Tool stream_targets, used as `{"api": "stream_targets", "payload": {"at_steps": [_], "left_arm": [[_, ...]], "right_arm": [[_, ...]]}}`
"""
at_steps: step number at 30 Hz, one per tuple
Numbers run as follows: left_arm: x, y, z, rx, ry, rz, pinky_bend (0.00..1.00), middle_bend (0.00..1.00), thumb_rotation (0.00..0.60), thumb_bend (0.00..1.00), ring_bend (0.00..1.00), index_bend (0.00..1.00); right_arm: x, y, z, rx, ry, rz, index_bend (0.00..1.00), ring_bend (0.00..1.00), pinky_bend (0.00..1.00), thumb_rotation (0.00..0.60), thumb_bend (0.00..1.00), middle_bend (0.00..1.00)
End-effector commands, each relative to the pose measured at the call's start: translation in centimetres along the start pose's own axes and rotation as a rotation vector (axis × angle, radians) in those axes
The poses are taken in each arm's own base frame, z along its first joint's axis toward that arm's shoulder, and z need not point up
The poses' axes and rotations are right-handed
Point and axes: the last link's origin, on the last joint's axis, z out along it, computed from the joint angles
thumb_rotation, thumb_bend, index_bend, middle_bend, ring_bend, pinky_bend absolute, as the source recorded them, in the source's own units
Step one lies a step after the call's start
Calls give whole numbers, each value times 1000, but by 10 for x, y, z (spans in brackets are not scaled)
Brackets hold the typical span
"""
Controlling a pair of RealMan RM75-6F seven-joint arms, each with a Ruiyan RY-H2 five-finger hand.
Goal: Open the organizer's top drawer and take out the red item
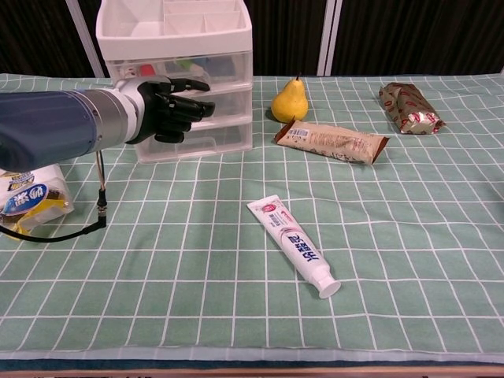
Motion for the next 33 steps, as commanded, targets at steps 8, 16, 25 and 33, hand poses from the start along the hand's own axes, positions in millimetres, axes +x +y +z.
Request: {"api": "stream_targets", "payload": {"at_steps": [8,16,25,33], "left_arm": [[-3,-1,-7,-3,-22,11,1000,1000,600,485,1000,167],[-7,-4,-16,-3,-44,19,1000,1000,600,485,1000,167],[-8,-8,-28,-12,-53,35,1000,1000,600,484,1000,163],[-2,-14,-40,-10,-59,72,1000,1000,600,374,1000,81]], "right_arm": [[0,0,0,1,0,1,0,0,229,600,66,0],[0,0,-1,3,1,2,0,0,229,600,66,0],[1,0,-1,2,-1,4,0,0,229,600,66,0],[1,0,-1,1,0,7,0,0,229,600,66,0]]}}
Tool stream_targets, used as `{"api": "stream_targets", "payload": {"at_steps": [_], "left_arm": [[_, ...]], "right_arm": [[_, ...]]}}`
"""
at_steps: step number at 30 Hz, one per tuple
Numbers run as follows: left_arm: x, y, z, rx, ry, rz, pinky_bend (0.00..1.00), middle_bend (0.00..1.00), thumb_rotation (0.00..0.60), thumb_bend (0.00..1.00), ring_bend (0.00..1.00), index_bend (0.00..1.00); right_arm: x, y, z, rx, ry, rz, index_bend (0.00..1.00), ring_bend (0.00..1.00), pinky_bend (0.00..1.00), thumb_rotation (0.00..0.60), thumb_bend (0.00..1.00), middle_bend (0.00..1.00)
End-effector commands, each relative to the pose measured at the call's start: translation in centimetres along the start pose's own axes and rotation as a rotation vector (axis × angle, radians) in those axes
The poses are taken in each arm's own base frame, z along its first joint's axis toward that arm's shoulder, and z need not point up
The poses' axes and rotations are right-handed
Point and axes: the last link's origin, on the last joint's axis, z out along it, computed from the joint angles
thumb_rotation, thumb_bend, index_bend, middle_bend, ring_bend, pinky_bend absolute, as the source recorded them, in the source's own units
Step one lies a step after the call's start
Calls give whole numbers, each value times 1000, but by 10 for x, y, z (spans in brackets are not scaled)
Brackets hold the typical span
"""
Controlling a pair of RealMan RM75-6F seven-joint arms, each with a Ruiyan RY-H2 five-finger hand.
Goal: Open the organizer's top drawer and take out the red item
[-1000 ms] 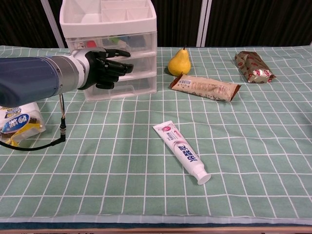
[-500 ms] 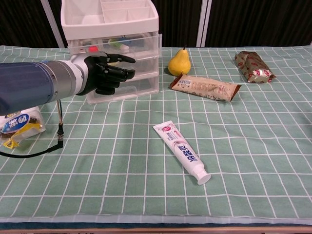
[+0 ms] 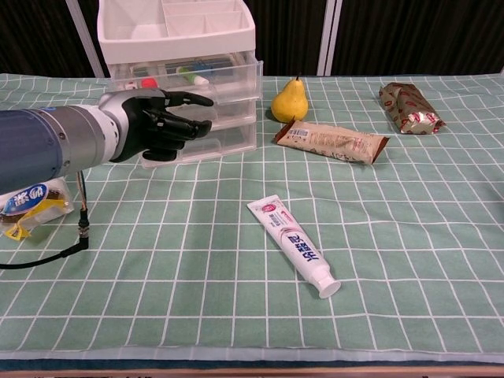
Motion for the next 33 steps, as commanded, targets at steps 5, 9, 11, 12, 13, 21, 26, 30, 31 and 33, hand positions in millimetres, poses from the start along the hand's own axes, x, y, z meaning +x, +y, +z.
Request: {"api": "stream_targets", "payload": {"at_steps": [5,9,11,12,13,21,26,30,31,33], "left_arm": [[8,-8,-10,5,-2,68,1000,1000,600,320,1000,64],[12,-11,-20,4,-14,120,1000,1000,600,319,1000,59],[14,-13,-26,3,-23,170,1000,1000,600,319,1000,59],[16,-14,-30,1,-29,208,1000,1000,600,319,1000,59],[17,-14,-34,-5,-32,241,1000,1000,600,319,1000,59],[29,1,-61,-72,-60,426,1000,1000,600,319,1000,75],[37,21,-71,-126,-50,545,1000,1000,600,326,1000,116],[44,37,-71,-162,21,615,1000,1000,600,336,1000,165],[45,40,-70,-166,41,638,1000,1000,600,336,1000,167],[49,47,-68,-157,79,689,1000,1000,600,336,1000,168]], "right_arm": [[0,0,0,0,0,3,0,0,229,600,67,0],[0,0,0,0,-1,4,0,0,229,600,66,0],[0,0,0,0,-1,4,0,0,229,600,66,0],[0,0,0,0,-1,3,0,0,229,600,66,0],[0,0,0,0,-1,4,0,0,229,600,66,0],[-1,-2,-1,6,-4,0,0,0,229,600,66,0],[-1,-2,-2,7,-3,-3,0,0,229,600,67,0],[-1,-2,-2,8,-2,-3,0,0,229,600,66,0],[-1,-2,-2,8,-2,-3,0,0,229,600,66,0],[-1,-2,-2,8,-3,-2,0,0,229,600,66,0]]}}
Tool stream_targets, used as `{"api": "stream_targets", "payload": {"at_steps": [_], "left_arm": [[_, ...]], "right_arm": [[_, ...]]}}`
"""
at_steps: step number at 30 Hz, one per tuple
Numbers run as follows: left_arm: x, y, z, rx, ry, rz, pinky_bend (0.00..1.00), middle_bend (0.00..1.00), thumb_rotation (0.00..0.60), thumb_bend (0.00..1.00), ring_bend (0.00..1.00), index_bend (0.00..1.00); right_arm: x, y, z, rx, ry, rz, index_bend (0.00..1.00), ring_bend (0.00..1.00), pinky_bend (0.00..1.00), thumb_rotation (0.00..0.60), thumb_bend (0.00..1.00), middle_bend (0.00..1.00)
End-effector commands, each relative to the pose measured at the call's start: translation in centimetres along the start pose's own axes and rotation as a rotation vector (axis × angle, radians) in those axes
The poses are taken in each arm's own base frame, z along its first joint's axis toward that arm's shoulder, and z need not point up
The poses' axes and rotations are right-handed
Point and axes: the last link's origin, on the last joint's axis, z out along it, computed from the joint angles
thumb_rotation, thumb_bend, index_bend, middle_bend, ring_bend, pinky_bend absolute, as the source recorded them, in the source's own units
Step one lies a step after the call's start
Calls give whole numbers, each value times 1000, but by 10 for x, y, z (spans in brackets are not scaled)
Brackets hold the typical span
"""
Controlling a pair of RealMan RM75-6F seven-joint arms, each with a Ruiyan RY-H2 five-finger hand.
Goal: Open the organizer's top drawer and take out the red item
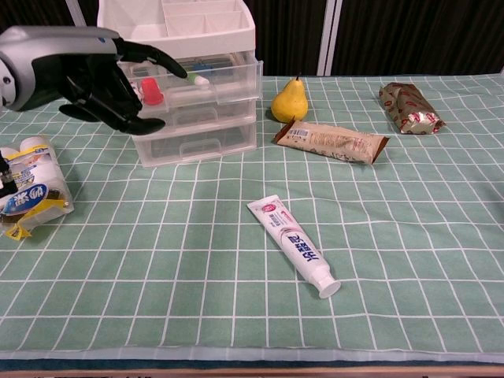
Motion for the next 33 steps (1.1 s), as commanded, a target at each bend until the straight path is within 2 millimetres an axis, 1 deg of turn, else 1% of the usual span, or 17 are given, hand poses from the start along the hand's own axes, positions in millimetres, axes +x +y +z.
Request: {"api": "stream_targets", "payload": {"at_steps": [1,5,9,20,27,33], "left_arm": [[15,9,5,19,66,97,1000,1000,600,336,1000,168],[21,13,12,59,84,136,1000,1000,600,336,1000,168],[22,12,16,94,83,146,1000,1000,600,336,1000,168],[28,1,22,178,102,181,1000,1000,600,336,1000,167],[27,-8,28,251,64,167,1000,1000,600,336,1000,168],[25,-8,31,274,42,172,1000,1000,600,336,1000,201]], "right_arm": [[0,0,0,-1,0,1,0,0,229,600,66,0],[0,0,0,-2,-2,1,0,0,229,600,66,0],[0,1,0,-4,-3,2,0,0,229,600,66,0],[0,1,0,-7,-6,3,0,0,229,600,66,0],[0,1,0,-9,-7,6,0,0,229,600,67,0],[0,1,0,-11,-8,9,0,0,229,600,66,0]]}}
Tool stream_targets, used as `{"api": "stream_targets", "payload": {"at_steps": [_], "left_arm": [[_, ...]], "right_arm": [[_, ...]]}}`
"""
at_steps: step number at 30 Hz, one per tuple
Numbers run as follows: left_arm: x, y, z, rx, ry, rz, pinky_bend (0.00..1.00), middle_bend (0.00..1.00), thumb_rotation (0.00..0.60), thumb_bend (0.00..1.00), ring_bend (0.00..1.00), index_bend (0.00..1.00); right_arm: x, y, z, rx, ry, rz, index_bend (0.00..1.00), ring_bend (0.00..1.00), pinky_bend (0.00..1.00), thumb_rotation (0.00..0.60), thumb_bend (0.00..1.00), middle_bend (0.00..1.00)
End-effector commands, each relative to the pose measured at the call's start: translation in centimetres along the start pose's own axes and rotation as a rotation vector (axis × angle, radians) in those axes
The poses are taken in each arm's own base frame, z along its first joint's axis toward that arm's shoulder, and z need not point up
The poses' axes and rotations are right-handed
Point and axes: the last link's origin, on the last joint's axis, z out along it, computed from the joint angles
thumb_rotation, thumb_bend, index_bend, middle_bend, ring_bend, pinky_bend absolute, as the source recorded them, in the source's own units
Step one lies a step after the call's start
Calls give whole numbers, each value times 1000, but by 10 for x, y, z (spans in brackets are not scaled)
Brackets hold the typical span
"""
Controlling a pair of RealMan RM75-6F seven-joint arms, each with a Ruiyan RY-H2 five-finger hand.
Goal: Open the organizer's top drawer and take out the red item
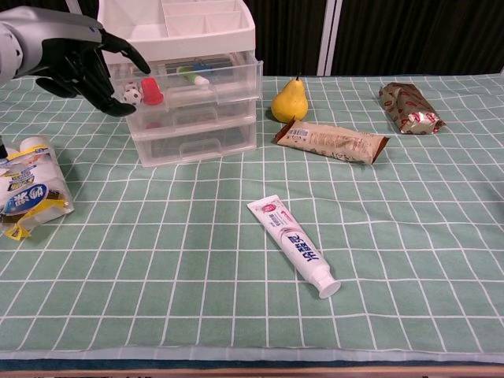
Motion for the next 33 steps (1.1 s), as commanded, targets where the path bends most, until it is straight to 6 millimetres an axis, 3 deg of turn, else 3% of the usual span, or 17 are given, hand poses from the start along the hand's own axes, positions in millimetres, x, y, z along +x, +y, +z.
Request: {"api": "stream_targets", "payload": {"at_steps": [1,33], "left_arm": [[0,2,2,4,-8,5,1000,1000,600,336,1000,206],[-10,30,-26,-104,-139,-24,1000,1000,600,336,1000,271]], "right_arm": [[0,0,0,0,0,1,0,0,229,600,66,0],[0,0,-1,1,2,5,0,0,229,600,66,0]]}}
